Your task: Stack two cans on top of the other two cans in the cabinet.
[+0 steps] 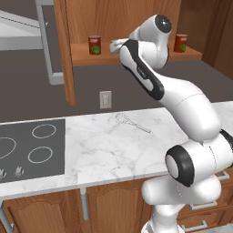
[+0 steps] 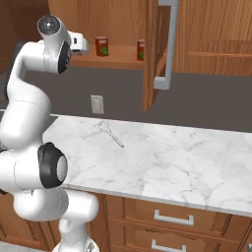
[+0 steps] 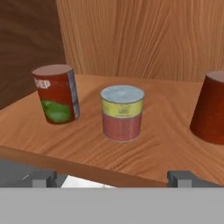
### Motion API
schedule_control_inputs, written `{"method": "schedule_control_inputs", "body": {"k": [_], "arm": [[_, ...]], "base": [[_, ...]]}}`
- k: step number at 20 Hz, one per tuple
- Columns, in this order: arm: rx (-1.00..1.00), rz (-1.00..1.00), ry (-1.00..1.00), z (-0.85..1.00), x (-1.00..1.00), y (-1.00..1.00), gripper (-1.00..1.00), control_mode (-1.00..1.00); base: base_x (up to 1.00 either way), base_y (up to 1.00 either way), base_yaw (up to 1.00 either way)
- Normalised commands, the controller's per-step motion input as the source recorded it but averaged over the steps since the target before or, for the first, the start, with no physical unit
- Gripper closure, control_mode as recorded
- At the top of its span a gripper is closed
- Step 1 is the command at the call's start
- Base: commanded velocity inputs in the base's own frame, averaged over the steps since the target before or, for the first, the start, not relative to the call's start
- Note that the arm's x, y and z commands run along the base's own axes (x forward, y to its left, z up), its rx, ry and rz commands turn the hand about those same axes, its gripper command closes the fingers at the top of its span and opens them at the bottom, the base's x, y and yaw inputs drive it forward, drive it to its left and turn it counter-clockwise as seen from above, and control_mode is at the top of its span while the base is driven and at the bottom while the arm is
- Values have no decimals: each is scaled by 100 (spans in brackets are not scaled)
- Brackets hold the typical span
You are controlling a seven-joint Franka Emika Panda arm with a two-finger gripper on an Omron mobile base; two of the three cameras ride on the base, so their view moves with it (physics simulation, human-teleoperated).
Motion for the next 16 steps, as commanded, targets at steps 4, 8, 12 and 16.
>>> {"method": "schedule_control_inputs", "body": {"k": [4,8,12,16], "arm": [[0,2,0,0,25,3,-100,-100],[0,2,0,0,30,7,-100,-100],[0,2,0,-3,35,5,-100,-100],[0,2,0,-4,34,4,-100,-100]], "base": [[0,0,0],[0,0,0],[0,0,0],[0,0,0]]}}
